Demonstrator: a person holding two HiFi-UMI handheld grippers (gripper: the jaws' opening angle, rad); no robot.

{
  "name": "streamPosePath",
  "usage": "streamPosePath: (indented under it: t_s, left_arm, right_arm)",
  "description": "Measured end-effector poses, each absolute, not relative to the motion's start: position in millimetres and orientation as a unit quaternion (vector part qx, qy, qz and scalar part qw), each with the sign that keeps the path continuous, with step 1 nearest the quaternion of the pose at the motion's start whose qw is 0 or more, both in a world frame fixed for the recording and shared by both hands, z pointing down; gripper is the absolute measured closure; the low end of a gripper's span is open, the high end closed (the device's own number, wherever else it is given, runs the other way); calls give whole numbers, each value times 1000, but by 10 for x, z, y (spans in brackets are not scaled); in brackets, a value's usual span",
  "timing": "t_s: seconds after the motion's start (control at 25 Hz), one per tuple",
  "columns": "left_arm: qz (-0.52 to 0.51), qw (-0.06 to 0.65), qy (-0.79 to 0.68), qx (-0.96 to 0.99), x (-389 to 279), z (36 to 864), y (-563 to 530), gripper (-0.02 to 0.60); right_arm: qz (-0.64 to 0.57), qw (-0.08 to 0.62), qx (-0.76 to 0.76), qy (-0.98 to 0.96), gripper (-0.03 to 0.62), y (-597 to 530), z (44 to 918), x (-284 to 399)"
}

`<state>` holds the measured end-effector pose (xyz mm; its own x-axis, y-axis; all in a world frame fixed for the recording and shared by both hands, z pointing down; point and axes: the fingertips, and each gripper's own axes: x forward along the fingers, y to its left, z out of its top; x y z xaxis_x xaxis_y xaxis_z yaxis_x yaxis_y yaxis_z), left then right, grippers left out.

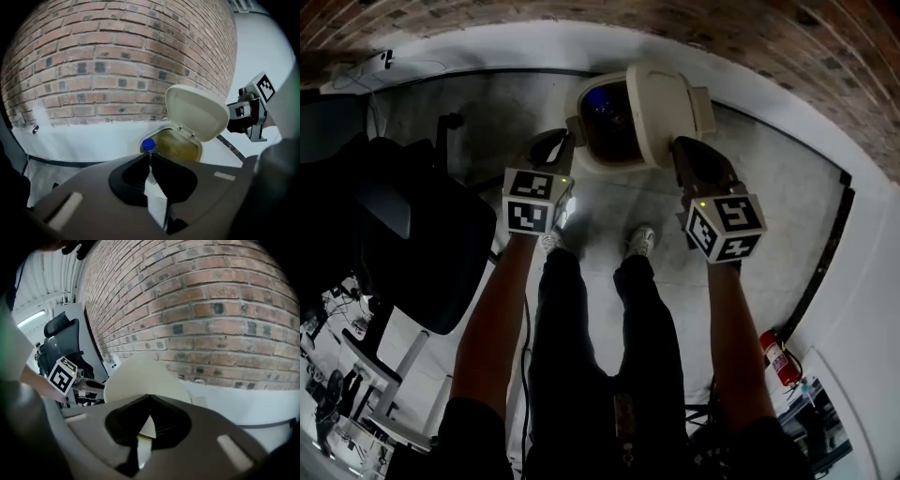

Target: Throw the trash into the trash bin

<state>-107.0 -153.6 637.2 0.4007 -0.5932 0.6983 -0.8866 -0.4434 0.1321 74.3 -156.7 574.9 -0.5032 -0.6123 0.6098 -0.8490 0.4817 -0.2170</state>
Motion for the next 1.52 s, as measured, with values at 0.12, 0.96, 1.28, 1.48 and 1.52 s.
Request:
streamPosePath:
  t_s: [0.12, 0.96, 1.28, 1.48, 1.52]
  left_arm:
    - [282, 254, -466, 799, -1173, 6340, -1529, 575]
    - [295, 290, -426, 805, -747, 6731, -1485, 575]
    - [339, 297, -430, 783, -694, 6952, -1465, 575]
    - [359, 300, -426, 774, -681, 6998, -1468, 577]
    - [356, 300, -428, 775, -683, 6995, -1476, 577]
  right_arm:
    - [265, 246, 423, -831, 591, -1501, 5916, 529]
    - [285, 346, 339, -827, 591, -1372, 6855, 5]
    - [278, 372, 318, -826, 591, -1372, 6946, -20]
    - [287, 377, 307, -825, 591, -1372, 6968, -24]
    - [289, 375, 306, -826, 591, -1375, 6966, -25]
